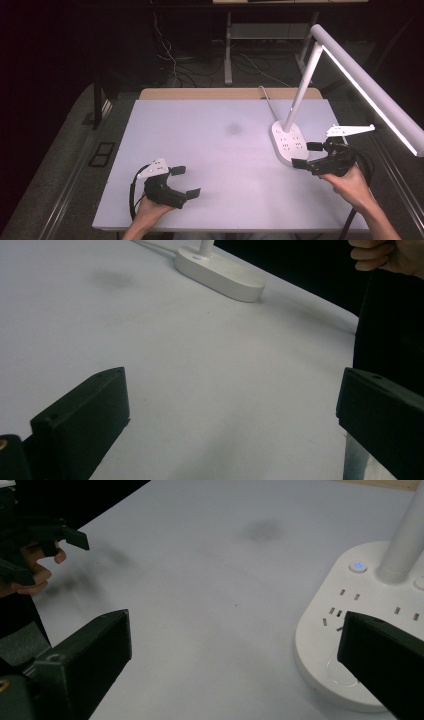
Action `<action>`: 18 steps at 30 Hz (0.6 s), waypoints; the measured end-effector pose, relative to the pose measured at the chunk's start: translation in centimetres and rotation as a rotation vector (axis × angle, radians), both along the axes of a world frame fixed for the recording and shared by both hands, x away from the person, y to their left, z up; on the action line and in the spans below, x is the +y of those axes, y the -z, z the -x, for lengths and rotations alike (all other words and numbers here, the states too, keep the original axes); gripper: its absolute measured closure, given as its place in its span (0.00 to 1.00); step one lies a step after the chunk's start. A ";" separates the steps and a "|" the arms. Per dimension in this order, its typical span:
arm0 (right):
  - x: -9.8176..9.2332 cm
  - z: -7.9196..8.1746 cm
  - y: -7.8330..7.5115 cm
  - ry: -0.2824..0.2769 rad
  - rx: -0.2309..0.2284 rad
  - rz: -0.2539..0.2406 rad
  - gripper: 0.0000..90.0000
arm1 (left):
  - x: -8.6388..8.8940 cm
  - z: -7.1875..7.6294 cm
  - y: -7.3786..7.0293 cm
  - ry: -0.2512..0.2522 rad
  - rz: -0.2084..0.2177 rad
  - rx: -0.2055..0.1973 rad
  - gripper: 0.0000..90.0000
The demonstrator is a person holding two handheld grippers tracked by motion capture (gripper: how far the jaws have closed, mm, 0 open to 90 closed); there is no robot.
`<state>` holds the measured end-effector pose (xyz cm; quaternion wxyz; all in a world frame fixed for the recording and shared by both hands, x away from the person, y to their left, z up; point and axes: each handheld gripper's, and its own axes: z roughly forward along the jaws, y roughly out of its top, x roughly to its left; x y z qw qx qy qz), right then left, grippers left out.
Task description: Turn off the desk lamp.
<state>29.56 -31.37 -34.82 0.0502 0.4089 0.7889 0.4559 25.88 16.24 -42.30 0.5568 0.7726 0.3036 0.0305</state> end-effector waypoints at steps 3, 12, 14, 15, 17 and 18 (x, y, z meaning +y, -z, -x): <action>-0.1 -0.5 -0.3 -0.001 0.000 0.008 0.01 | 0.0 0.0 0.0 -0.002 0.001 -0.001 0.00; -0.4 -2.7 -0.6 -0.002 0.017 0.043 0.01 | 0.2 0.0 -0.1 -0.009 0.011 0.000 0.00; -0.4 -3.1 -0.5 0.001 0.014 0.053 0.01 | 0.2 0.0 -0.1 -0.009 0.011 -0.001 0.00; -0.4 -3.2 -0.5 -0.001 0.016 0.056 0.01 | 0.2 0.0 -0.1 -0.010 0.010 0.000 0.00; -0.3 -3.5 -0.4 0.003 0.016 0.063 0.01 | 0.2 0.0 -0.1 -0.009 0.010 0.000 0.00; -0.3 -3.7 -0.3 0.002 0.018 0.065 0.01 | 0.2 0.0 -0.1 -0.009 0.010 0.000 0.00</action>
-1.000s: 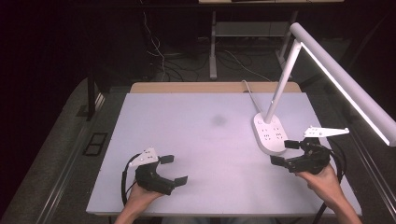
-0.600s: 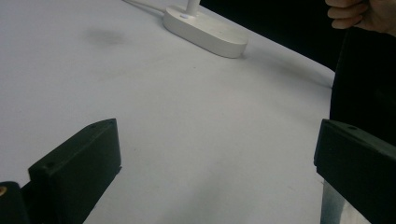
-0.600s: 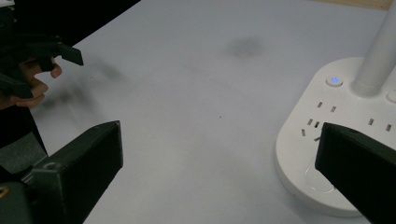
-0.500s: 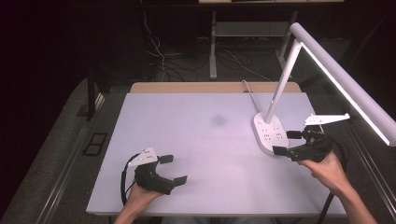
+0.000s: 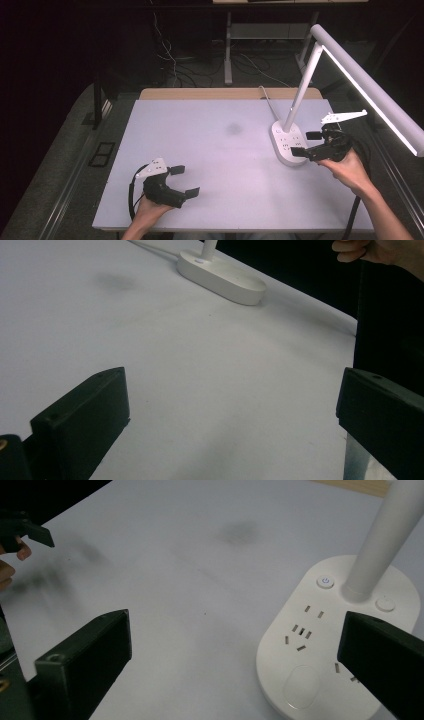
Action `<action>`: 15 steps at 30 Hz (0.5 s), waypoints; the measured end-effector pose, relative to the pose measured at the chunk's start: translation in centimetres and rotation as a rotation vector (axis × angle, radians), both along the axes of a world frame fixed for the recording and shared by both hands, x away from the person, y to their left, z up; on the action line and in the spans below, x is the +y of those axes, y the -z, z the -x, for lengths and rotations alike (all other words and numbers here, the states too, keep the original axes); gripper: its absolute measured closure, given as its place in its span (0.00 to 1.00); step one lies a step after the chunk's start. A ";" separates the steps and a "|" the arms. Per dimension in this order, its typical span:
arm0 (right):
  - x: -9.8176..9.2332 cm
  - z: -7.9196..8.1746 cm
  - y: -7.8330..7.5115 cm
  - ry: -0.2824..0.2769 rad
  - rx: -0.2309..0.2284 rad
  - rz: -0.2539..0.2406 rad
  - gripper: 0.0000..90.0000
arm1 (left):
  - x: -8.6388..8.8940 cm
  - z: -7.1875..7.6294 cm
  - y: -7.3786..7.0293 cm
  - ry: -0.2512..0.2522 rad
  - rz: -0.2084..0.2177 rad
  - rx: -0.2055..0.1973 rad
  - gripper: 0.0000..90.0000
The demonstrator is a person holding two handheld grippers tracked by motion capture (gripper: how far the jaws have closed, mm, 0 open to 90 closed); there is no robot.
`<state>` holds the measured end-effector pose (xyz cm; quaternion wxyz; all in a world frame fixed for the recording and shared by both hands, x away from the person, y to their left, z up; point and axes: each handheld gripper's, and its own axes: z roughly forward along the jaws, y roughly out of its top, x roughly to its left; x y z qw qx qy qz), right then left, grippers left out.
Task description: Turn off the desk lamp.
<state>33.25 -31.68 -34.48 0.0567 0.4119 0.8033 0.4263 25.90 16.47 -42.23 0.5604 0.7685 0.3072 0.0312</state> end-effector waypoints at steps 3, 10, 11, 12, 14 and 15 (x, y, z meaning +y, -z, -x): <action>-0.1 -0.5 0.2 0.006 0.005 0.002 0.01 | 0.0 0.0 0.0 0.003 0.002 0.001 0.00; -0.8 -1.8 0.4 0.025 0.014 0.001 0.01 | 0.0 0.0 0.0 0.001 0.001 0.002 0.00; -0.9 -2.0 0.4 0.030 0.016 0.004 0.01 | 0.0 0.0 0.0 0.001 0.001 0.002 0.00; -1.0 -2.2 0.4 0.032 0.017 0.005 0.01 | 0.0 0.0 0.0 0.002 0.001 0.002 0.00; -1.2 -2.5 0.4 0.029 0.011 0.009 0.09 | 0.0 0.0 0.0 0.001 0.001 0.001 0.00; -1.4 -2.6 0.4 0.032 0.005 0.017 0.10 | 0.0 0.0 0.0 0.001 0.001 0.001 0.00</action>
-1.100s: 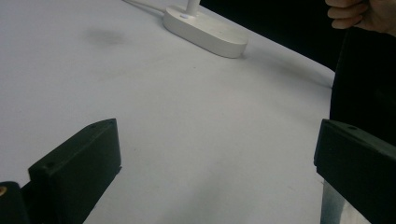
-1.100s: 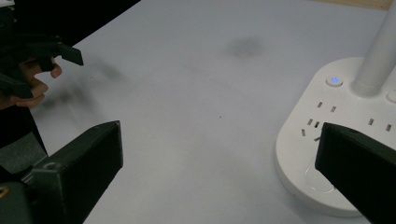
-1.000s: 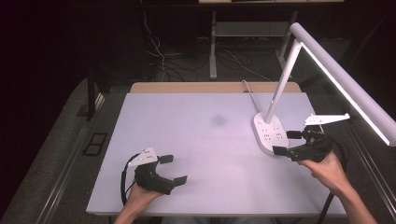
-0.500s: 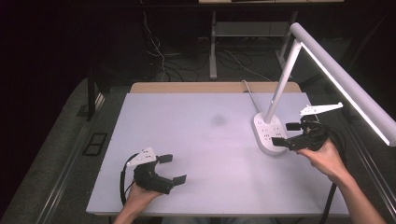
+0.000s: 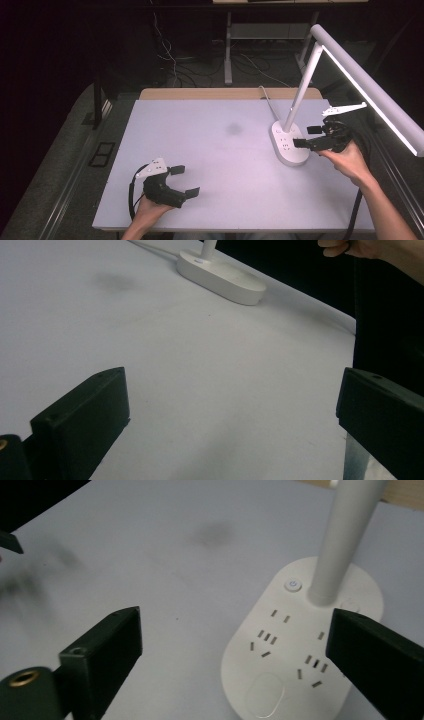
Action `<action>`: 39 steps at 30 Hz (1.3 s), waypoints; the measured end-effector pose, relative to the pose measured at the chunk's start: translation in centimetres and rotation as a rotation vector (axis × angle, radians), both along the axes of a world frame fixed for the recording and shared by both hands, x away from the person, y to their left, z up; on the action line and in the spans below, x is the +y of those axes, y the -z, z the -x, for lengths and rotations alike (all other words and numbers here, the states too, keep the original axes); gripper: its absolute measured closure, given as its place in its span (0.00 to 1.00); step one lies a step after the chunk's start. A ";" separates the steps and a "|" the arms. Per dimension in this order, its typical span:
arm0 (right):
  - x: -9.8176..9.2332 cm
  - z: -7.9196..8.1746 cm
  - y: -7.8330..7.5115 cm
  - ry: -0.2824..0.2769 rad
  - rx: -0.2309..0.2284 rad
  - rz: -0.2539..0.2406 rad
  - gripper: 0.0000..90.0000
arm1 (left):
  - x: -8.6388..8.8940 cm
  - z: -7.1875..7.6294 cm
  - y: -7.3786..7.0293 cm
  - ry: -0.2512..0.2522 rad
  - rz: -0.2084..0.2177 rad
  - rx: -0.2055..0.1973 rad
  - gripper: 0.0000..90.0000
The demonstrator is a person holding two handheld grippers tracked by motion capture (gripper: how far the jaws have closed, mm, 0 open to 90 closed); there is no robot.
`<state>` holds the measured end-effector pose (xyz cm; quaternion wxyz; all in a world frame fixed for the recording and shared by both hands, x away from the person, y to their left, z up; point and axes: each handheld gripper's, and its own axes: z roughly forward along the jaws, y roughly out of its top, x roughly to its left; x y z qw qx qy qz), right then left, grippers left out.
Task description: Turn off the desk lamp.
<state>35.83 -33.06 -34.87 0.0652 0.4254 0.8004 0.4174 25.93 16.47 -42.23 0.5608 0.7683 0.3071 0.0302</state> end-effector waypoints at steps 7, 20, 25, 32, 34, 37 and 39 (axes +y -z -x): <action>-1.2 -1.3 0.4 0.026 0.020 0.008 0.25 | 0.1 0.0 0.0 -0.003 0.001 -0.003 0.00; -2.2 -3.2 0.9 0.062 0.007 0.022 0.62 | 0.1 0.0 -0.1 0.001 0.004 -0.004 0.00; -2.5 -4.3 1.7 0.074 0.008 0.024 0.72 | 0.1 0.1 -0.1 -0.001 0.007 -0.002 0.00; -3.0 -5.5 2.4 0.086 0.026 0.002 0.79 | 0.1 0.0 0.0 0.000 0.001 -0.003 0.00; -3.0 -5.8 2.5 0.087 0.022 -0.007 0.83 | 0.1 0.0 0.0 0.000 0.000 -0.002 0.00; -3.0 -6.4 2.9 0.093 0.024 -0.016 0.89 | 0.1 -0.1 0.0 0.000 -0.001 -0.003 0.00; -2.9 -6.6 3.2 0.092 0.031 -0.013 0.93 | 0.2 -0.1 -0.1 -0.001 -0.001 -0.002 0.00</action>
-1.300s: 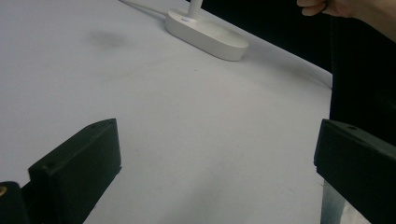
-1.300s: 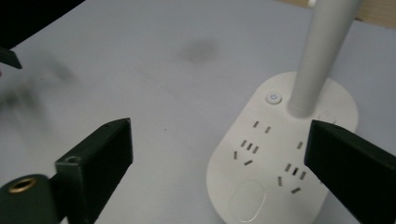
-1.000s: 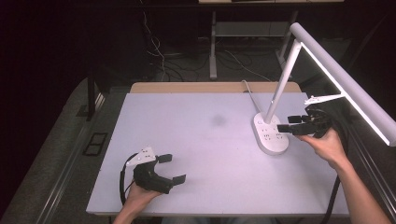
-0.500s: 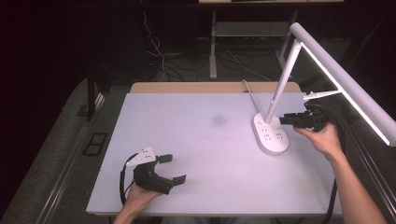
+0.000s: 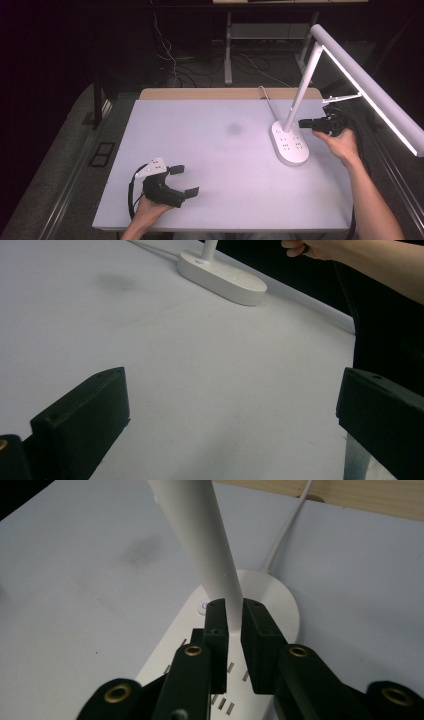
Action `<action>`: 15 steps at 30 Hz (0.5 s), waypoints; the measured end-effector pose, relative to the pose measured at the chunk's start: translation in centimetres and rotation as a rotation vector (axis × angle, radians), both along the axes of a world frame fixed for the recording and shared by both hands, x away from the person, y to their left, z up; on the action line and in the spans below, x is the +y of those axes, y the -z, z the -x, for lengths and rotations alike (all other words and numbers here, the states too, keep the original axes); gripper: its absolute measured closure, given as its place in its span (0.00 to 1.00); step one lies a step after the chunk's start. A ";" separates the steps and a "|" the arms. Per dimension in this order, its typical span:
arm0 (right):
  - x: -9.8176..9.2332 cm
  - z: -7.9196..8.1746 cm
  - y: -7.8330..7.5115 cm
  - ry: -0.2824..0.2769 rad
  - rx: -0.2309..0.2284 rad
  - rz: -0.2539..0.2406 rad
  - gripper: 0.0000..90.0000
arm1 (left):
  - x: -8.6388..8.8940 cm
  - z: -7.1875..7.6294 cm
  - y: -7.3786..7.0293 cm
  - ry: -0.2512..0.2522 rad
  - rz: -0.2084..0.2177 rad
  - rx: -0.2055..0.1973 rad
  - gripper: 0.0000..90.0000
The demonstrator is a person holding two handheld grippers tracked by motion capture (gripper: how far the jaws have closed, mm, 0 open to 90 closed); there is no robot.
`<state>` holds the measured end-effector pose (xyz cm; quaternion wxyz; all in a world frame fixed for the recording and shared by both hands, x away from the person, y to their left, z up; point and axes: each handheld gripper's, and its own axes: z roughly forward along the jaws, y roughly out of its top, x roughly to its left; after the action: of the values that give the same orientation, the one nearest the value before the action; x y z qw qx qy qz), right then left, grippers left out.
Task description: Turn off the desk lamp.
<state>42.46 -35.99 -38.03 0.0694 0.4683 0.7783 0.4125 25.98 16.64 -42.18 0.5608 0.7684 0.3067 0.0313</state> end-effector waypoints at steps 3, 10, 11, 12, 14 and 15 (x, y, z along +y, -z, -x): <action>0.3 -0.3 0.5 0.006 0.021 0.011 1.00 | 0.1 0.0 0.0 -0.004 0.001 0.001 0.00; 0.8 -1.0 1.4 0.021 0.060 0.035 1.00 | 0.1 0.0 0.0 -0.003 0.000 0.002 0.00; 0.8 -1.1 1.6 0.025 0.060 0.040 1.00 | 0.1 0.0 0.0 -0.002 0.000 0.002 0.00; 0.9 -1.2 1.7 0.028 0.062 0.038 1.00 | 0.1 0.0 0.0 -0.003 0.001 0.003 0.00; 1.1 -1.4 1.9 0.038 0.066 0.051 1.00 | 0.1 -0.1 0.1 -0.002 -0.001 0.004 0.00; 1.2 -1.4 2.0 0.041 0.071 0.055 1.00 | 0.1 -0.1 0.1 -0.001 -0.003 0.005 0.00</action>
<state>43.90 -34.81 -40.02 0.0630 0.4962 0.7817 0.3725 26.06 16.74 -42.25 0.5589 0.7692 0.3084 0.0303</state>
